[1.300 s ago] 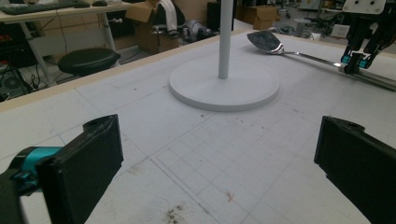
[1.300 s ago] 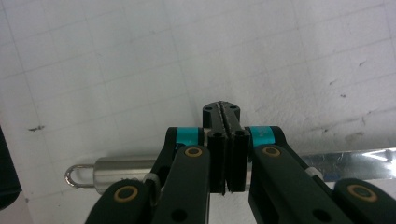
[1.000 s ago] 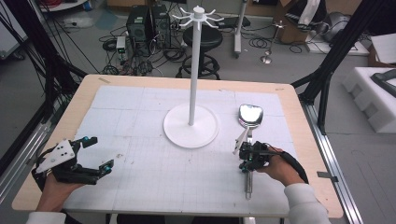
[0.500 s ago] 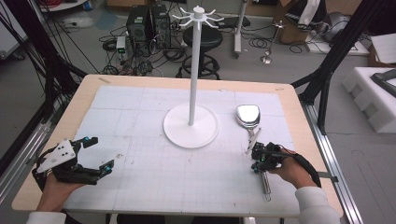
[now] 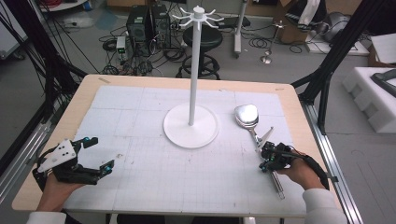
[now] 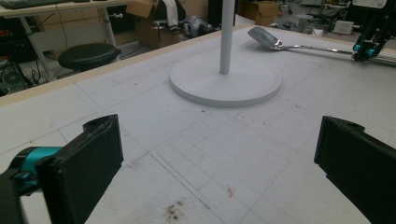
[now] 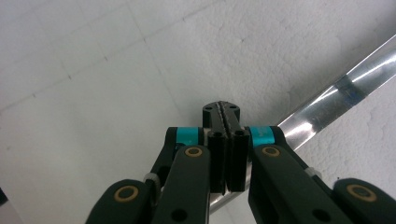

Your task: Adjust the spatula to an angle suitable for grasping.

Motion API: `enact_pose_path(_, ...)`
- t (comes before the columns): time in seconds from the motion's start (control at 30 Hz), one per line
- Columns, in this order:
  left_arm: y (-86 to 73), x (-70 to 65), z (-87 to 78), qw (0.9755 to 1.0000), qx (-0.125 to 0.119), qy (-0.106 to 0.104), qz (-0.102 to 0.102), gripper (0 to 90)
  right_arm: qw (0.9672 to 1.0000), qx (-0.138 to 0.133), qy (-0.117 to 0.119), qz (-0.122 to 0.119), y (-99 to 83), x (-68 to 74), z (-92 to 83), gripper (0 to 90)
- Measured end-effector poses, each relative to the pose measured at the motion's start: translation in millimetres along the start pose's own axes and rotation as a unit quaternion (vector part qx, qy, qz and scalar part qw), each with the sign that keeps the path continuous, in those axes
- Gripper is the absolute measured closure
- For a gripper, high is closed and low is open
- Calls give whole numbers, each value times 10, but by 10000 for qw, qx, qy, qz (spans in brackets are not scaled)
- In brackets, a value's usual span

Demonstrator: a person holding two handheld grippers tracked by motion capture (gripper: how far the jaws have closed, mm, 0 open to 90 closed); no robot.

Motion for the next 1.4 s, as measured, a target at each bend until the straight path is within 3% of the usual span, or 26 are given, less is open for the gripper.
enact_pose_path(0.2,0,-11,8,10000,1,-21,6,17,9993,-348,76,55,87,11,-86,884)
enact_pose_path(0.23,3,-14,10,10000,-8,-23,-1,17,9986,-516,38,100,126,7,-127,808)
enact_pose_path(0.3,1,-14,9,10000,3,-22,2,17,9982,-581,26,131,140,7,-149,781)
enact_pose_path(0.33,1,-15,9,10000,4,-24,1,17,9971,-736,-104,185,180,-20,-193,686)
enact_pose_path(0.4,1,-16,9,10000,6,-25,3,17,9966,-771,-128,257,192,-28,-212,650)
enact_pose_path(0.47,0,-18,9,10000,11,-22,-4,17,9936,-962,-231,537,250,-84,-279,489)
enact_pose_path(0.5,1,-22,10,10000,12,-35,-8,17,9936,-962,-231,537,250,-84,-279,489)
enact_pose_path(0.53,3,-23,10,10000,13,-28,1,17,9903,-1055,-380,821,297,-160,-315,374)
enact_pose_path(0.57,4,-24,13,10000,14,-30,5,17,9903,-1055,-380,821,297,-160,-315,374)
enact_pose_path(0.67,4,-27,16,10000,34,-30,21,17,9839,-1234,-684,1094,358,-266,-371,90)
enact_pose_path(0.73,5,-26,14,10000,31,-28,12,17,9798,-1360,-857,1191,398,-329,-407,0)
enact_pose_path(0.77,7,-26,12,10000,23,-31,7,17,9759,-1400,-1002,1343,424,-376,-423,4)
enact_pose_path(0.83,13,-22,8,10000,4,-23,0,17,9735,-1378,-1123,1436,435,-410,-428,4)
enact_pose_path(1.03,17,-22,8,10000,-3,-31,2,17,9714,-1211,-1252,1613,423,-494,-373,3)
enact_pose_path(1.2,18,-12,2,10000,-13,-22,-8,17,9624,-993,-1385,2115,385,-612,-282,4)
enact_pose_path(1.37,19,-9,3,10000,-23,-28,-8,17,9580,-852,-1431,2334,371,-671,-189,4)
enact_pose_path(1.4,19,-10,4,10000,-23,-30,-9,17,9586,-845,-1412,2325,373,-676,-170,4)
Point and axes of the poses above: each handheld gripper's, and its own axes: z roughly forward along the jaws, y roughly out of its top, x roughly to its left, the point moved 10 cm from there along z, roughly forward along the jaws, and after that the axes turned 8 degrees about -y, right-handed, at the moved point
